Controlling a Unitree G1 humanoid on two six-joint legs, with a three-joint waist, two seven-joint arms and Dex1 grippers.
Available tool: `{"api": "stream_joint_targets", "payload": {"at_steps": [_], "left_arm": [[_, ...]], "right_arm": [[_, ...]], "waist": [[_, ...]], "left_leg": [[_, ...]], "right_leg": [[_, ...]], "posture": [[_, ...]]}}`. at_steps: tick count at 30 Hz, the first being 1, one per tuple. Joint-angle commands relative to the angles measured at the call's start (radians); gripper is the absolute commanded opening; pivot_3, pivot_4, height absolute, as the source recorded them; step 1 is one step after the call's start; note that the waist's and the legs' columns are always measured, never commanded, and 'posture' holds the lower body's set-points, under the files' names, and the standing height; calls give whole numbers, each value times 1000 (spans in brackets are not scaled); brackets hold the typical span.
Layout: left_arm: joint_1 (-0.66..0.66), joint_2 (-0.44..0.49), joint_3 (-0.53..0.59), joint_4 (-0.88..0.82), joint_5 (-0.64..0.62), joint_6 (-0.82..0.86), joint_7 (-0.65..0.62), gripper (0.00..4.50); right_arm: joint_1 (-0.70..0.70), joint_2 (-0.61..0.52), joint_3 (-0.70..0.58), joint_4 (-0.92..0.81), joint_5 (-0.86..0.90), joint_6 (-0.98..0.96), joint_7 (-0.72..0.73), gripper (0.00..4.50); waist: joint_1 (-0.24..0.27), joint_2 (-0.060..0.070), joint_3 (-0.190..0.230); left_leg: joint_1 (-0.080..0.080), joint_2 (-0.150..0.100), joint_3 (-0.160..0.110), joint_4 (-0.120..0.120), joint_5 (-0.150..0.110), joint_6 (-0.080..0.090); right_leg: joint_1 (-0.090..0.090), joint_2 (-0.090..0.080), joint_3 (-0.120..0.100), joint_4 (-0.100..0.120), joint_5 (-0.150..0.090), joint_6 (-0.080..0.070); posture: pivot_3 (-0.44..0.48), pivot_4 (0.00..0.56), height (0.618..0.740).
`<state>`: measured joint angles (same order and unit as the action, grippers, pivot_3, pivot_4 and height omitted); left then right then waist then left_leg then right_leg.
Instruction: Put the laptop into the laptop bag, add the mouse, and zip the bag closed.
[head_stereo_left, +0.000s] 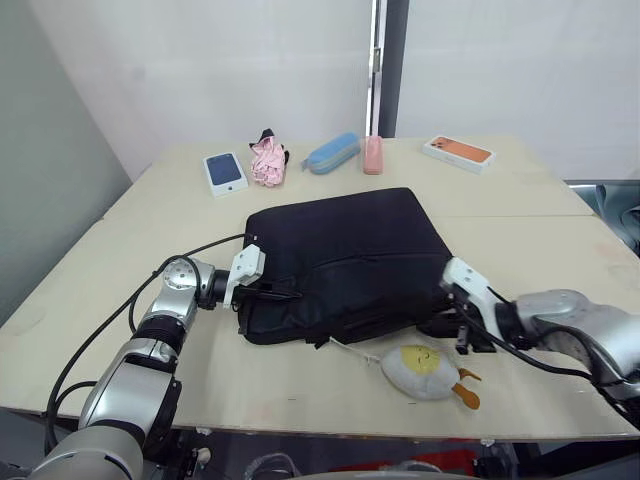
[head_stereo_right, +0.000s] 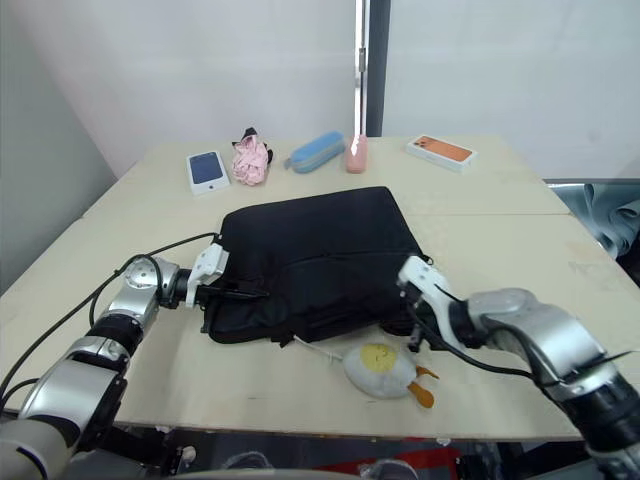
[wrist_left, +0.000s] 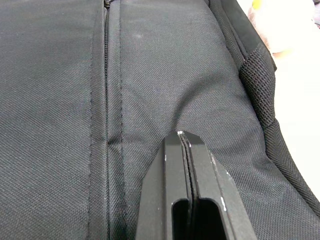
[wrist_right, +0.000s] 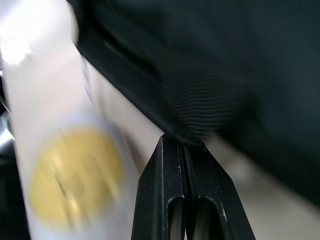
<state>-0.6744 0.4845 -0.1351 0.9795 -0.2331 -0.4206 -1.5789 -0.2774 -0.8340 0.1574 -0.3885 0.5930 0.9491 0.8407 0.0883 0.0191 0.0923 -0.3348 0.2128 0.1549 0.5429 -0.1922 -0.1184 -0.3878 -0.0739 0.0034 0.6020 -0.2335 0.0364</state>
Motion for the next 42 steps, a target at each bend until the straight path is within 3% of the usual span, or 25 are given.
{"api": "stream_joint_targets", "payload": {"at_steps": [1, 9, 16, 20, 23, 26, 30, 36, 42], "left_arm": [[60, 24, -40, 84, 88, 27, -26, 0], [65, 23, -38, 63, 84, 43, -28, 0], [65, 16, -38, 36, 80, 63, -24, 0], [69, 15, -39, 15, 78, 78, -24, 0], [73, 17, -40, -1, 76, 90, -27, 0], [74, 21, -39, -16, 74, 103, -28, 0], [71, 23, -38, -27, 74, 114, -27, 0], [79, 32, -36, -63, 67, 136, -27, 0], [90, 44, -31, -90, 64, 155, -23, 0]], "right_arm": [[-54, 36, -12, -39, 33, 27, -1, 48], [-123, 120, -29, -65, 114, 106, -33, 48], [-166, 138, 70, 70, -60, 95, -137, 48], [-141, 118, 41, 7, -47, 46, -82, 48], [-77, 69, -53, -81, -2, -69, 17, 48], [-42, -13, -71, -148, 17, -65, 76, 857], [-49, -63, 16, -164, -79, -110, 69, 2247], [-57, -100, 154, -160, -280, -266, 83, 2247], [-34, -171, 190, -191, -391, -374, 136, 2247]], "waist": [[1, 0, 1], [-2, 1, 3], [-2, 0, 5], [1, 1, 7], [5, -1, 10], [6, -1, 11], [3, -2, 11], [3, -2, 12], [0, -3, 14]], "left_leg": [[0, 0, 0, 0, 0, 0], [0, 0, 0, 0, 0, -1], [0, 0, 1, 0, 1, -2], [0, -1, 1, 0, 1, -3], [0, 0, 1, 0, 1, -3], [0, 0, 2, 0, 0, -2], [0, 0, 2, 0, 0, -2], [-1, 0, 2, 0, 0, -2], [-1, 0, 2, 0, 0, -3]], "right_leg": [[0, 0, 0, 0, 0, 0], [0, 0, 0, 0, 0, 0], [0, 0, 1, 1, 0, 0], [-1, 1, 1, 1, 0, 0], [-1, 1, 1, 0, 0, 0], [-1, 1, 1, -1, 0, 0], [-1, 2, 1, 0, 0, 0], [-1, 2, 1, -1, 0, 0], [-2, 2, 1, -1, 0, 0]], "posture": [[0, 150, 740], [0, 150, 740], [0, 150, 740], [0, 150, 740], [0, 150, 740], [0, 150, 740], [0, 150, 740], [0, 150, 740], [0, 150, 740]]}}
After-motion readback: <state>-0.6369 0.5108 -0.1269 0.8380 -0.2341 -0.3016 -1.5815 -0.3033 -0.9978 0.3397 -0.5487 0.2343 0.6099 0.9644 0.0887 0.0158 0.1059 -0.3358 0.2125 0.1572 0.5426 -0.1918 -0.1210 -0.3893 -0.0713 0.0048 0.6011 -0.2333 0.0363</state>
